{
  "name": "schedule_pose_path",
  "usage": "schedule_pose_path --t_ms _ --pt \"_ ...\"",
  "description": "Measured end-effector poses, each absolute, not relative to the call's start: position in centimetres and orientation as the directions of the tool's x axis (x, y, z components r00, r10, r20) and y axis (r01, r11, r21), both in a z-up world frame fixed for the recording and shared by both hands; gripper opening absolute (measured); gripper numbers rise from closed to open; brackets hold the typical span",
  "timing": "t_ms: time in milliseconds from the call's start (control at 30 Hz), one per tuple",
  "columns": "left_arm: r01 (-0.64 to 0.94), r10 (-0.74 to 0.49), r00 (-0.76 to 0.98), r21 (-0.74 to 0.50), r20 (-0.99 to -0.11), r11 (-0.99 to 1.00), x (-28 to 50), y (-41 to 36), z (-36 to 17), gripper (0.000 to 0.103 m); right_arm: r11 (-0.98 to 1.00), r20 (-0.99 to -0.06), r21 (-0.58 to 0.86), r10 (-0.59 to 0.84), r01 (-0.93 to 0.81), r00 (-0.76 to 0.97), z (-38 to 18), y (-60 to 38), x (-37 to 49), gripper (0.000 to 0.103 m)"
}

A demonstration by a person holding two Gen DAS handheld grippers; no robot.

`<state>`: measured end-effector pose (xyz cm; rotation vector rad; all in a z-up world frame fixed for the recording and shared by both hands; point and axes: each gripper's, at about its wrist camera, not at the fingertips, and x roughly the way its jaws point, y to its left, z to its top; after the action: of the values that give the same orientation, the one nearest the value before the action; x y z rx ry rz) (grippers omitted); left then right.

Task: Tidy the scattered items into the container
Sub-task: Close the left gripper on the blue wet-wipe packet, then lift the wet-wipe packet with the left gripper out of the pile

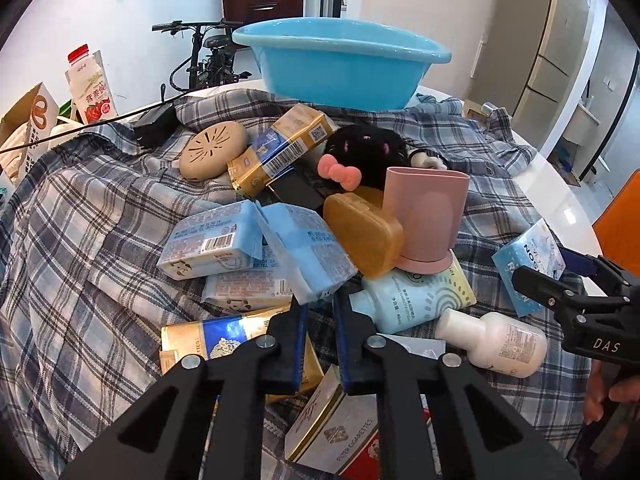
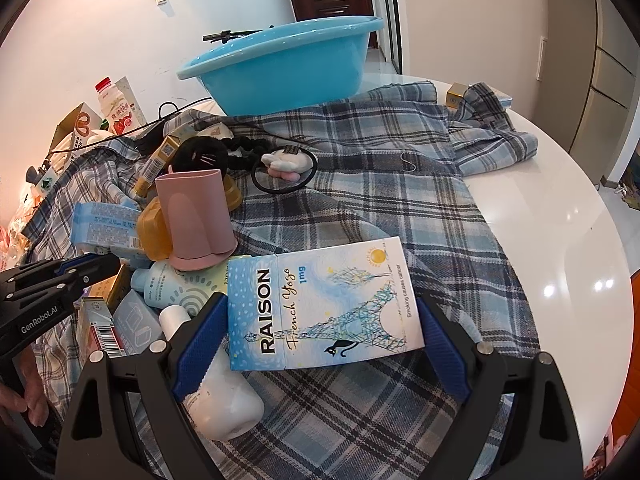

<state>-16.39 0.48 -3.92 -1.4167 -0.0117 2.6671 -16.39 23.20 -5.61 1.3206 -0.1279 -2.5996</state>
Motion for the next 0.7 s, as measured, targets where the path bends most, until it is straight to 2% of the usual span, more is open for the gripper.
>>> schedule_pose_path --t_ms 167,233,267,300,367,467,700 --pt "-0.086 0.095 -0.559 -0.057 -0.823 -0.995 -16.3 0.1 -3.8 0.015 -0.971 -0.785 0.176 -0.237 0.161 -0.572 -5.5 23.0 -16.3 0.091" --pt "-0.078 0.092 -0.556 -0.058 -0.826 -0.995 -16.4 -0.1 -3.9 0.027 -0.971 -0.785 0.176 -0.237 0.162 -0.572 -5.5 22.9 -16.2 0.091" --pt "-0.078 0.088 -0.557 -0.054 -0.826 -0.996 -16.4 -0.1 -3.9 0.042 -0.971 -0.785 0.175 -0.236 0.162 -0.572 -5.5 22.9 -16.2 0.091" --pt "-0.074 0.080 -0.562 -0.047 -0.824 -0.996 -16.3 -0.1 -3.9 0.061 -0.971 -0.785 0.174 -0.236 0.161 -0.572 -5.5 22.8 -16.2 0.091" --pt "-0.062 0.080 -0.573 -0.054 -0.815 -0.997 -16.2 -0.3 -3.7 0.082 -0.972 -0.786 0.175 -0.235 0.159 -0.572 -5.5 22.9 -16.1 0.091" --pt "-0.060 0.105 -0.579 -0.087 -0.808 -0.994 -16.3 -0.6 -3.4 0.083 -0.972 -0.787 0.176 -0.233 0.155 -0.571 -5.6 23.0 -16.2 0.091" --pt "-0.055 0.091 -0.565 -0.072 -0.820 -0.996 -17.2 -0.5 -3.8 0.083 -0.972 -0.787 0.177 -0.233 0.154 -0.571 -5.5 23.0 -16.3 0.091"
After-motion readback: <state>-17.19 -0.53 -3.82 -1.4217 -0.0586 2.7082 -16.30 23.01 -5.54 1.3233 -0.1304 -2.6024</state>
